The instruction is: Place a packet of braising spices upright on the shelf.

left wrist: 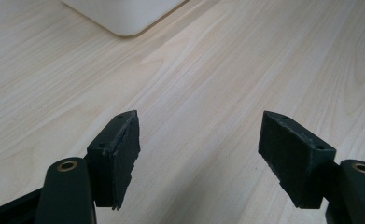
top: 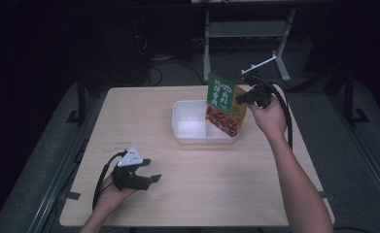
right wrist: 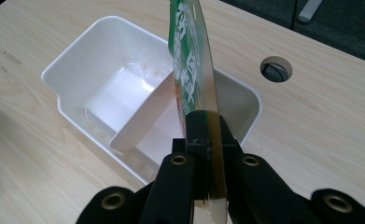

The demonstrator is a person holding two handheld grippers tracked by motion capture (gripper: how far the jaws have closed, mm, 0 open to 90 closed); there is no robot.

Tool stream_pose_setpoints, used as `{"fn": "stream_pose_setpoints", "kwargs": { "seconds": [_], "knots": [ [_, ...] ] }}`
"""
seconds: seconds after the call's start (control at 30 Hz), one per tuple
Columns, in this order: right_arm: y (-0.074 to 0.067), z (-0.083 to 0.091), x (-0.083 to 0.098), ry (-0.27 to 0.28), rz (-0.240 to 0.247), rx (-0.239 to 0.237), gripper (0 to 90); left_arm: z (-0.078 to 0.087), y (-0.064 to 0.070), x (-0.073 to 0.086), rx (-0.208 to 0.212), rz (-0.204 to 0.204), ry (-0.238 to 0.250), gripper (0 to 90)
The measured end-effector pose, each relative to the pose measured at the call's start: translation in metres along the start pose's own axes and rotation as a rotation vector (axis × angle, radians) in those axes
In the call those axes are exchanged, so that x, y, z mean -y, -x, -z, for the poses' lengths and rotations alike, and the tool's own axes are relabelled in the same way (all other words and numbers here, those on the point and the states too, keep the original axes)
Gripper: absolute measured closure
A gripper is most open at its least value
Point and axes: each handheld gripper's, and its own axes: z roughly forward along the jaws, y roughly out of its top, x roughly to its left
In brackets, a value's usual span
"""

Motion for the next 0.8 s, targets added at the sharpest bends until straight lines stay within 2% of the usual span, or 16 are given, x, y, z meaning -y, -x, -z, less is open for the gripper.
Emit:
{"fn": "stream_pose_setpoints", "kwargs": {
  "seconds": [0.17, 0.23, 0.53, 0.8],
  "knots": [
    [0.0003, 0.0002, -0.0001, -0.001, 0.0, 0.0, 88.1, 0.0, 0.0002, 0.0, 0.0, -0.001, -0.001, 29.1],
    [0.0002, 0.0009, -0.0001, 0.003, -0.003, -0.002, 82.2, 0.0004, -0.0004, 0.0002, 0.0, 0.0, 0.003, 29.1],
    [0.0008, 0.0046, 0.0005, 0.009, -0.006, -0.012, 73.0, 0.0003, -0.0002, 0.0001, -0.002, -0.001, 0.002, 29.0],
    [0.0028, 0.0081, 0.0018, 0.012, -0.01, -0.011, 68.9, 0.0, -0.0001, 0.0001, -0.002, 0.0, 0.002, 29.0]
  ]
}}
